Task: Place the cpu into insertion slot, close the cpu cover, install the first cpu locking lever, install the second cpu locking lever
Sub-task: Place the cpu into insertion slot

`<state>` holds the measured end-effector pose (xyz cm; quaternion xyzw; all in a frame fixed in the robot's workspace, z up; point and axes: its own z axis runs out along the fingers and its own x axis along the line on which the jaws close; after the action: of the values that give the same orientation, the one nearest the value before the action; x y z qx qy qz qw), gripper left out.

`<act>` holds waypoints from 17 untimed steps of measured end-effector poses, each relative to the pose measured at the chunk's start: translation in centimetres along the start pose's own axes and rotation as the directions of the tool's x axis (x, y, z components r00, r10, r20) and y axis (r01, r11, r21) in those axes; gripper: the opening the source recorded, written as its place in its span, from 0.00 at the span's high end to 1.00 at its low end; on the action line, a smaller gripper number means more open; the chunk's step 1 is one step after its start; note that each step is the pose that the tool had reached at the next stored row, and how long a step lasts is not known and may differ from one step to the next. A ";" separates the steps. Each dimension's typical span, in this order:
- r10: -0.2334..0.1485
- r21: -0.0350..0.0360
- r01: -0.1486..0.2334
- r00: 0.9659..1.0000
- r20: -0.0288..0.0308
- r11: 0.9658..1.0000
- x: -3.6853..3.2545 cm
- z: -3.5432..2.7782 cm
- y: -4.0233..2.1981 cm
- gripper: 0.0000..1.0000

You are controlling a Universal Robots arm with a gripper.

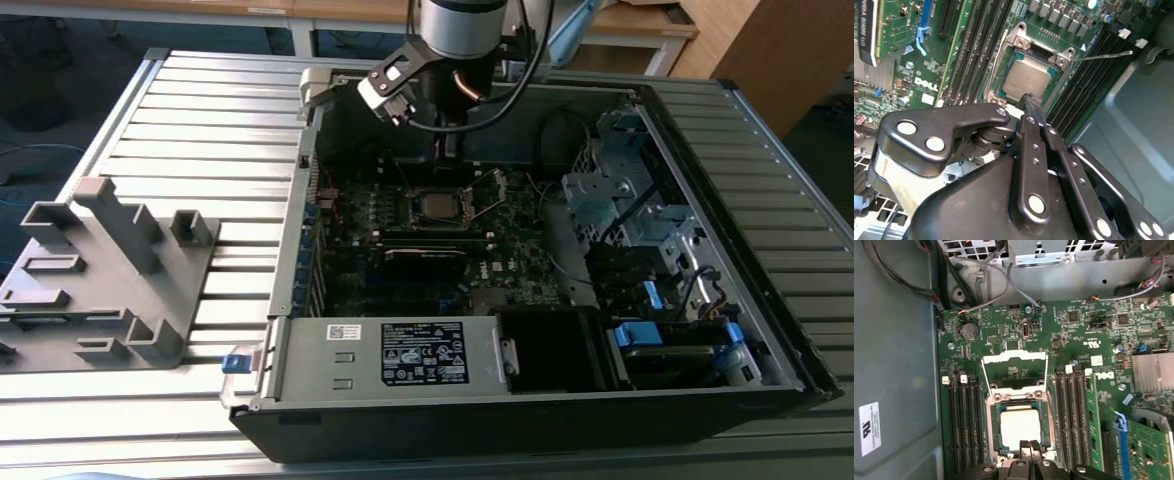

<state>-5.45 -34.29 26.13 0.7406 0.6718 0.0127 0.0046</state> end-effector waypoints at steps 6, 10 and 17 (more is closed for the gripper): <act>0.001 0.000 -0.001 1.000 0.002 1.000 0.53 0.28 0.23 0.89; -0.016 0.000 0.016 1.000 0.002 1.000 0.58 0.34 0.26 0.89; -0.024 0.000 0.024 1.000 0.002 1.000 1.09 0.48 0.21 0.89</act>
<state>-5.12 -33.21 25.67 0.7326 0.6806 0.0120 0.0053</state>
